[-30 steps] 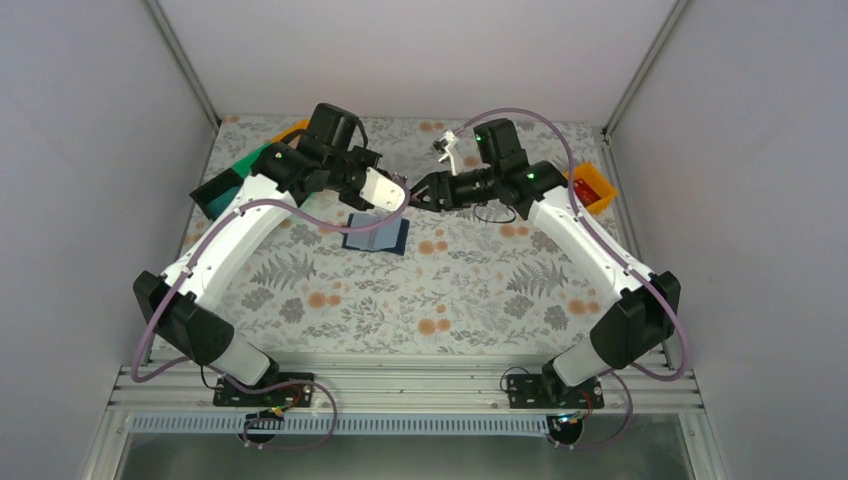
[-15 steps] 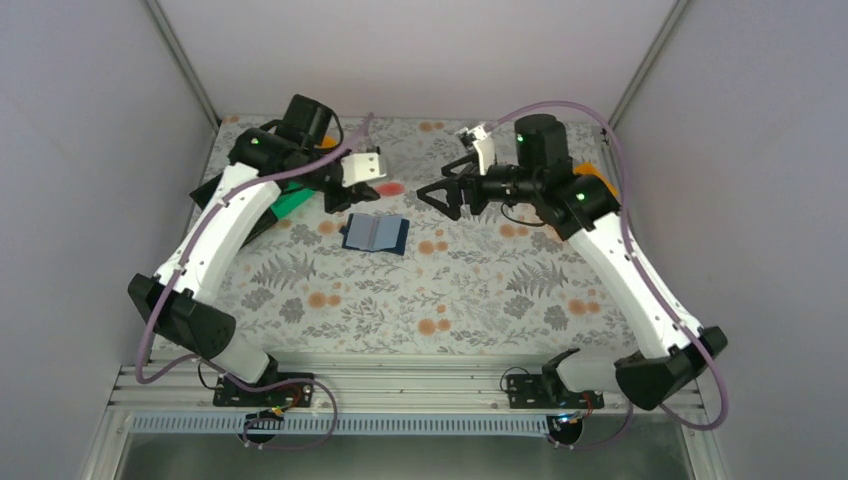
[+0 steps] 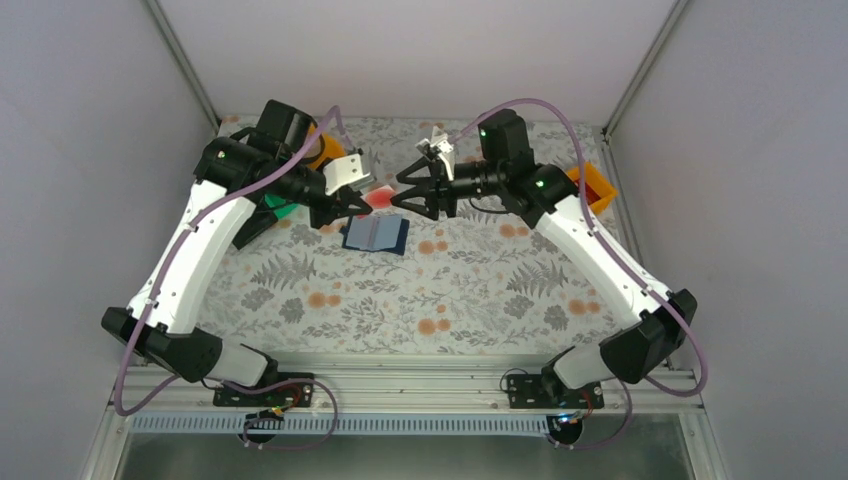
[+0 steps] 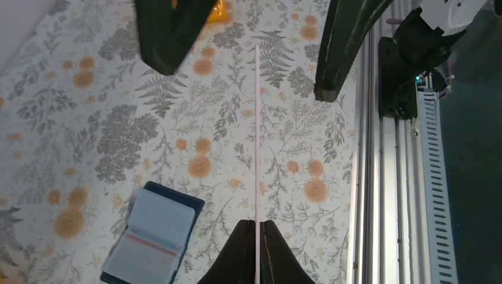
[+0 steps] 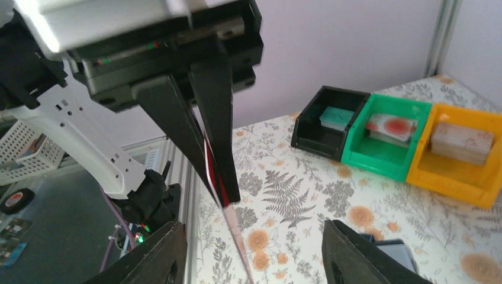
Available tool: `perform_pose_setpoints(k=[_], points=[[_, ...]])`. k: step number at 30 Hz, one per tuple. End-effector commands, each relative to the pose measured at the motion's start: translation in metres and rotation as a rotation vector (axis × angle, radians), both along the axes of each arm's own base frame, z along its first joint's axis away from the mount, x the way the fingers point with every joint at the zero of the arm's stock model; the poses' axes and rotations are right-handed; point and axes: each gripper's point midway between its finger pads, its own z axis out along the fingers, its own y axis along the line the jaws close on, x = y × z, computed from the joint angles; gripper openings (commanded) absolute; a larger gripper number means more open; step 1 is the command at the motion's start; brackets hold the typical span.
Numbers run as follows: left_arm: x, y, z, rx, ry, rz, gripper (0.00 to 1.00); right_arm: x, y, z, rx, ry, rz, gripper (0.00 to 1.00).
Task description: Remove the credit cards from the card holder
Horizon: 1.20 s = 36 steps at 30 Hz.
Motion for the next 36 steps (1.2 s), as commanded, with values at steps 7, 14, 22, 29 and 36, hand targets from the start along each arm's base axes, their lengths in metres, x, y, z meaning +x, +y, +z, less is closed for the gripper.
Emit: perform_pose_setpoints(k=[7, 14, 22, 29, 36], points=[[-0.004, 0.002, -0.008, 0.015, 0.044, 0.009, 0.02, -0.003, 0.02, 0.002, 0.014, -0.012, 0.083, 0.24], [-0.001, 0.003, -0.01, 0.028, 0.042, 0.017, 0.02, -0.013, 0.017, -0.004, 0.013, 0.023, 0.11, 0.05], [0.012, 0.011, 0.005, 0.034, -0.05, 0.11, 1.0, 0.014, 0.003, 0.009, 0.052, 0.172, -0.125, 0.04], [0.087, 0.097, 0.129, 0.243, -0.522, 0.671, 1.0, 0.058, -0.036, -0.013, 0.178, 0.869, -0.417, 0.04], [0.015, 0.084, 0.206, -0.143, -0.65, 0.573, 1.0, 0.051, -0.054, 0.009, 0.338, 1.075, -0.582, 0.04]])
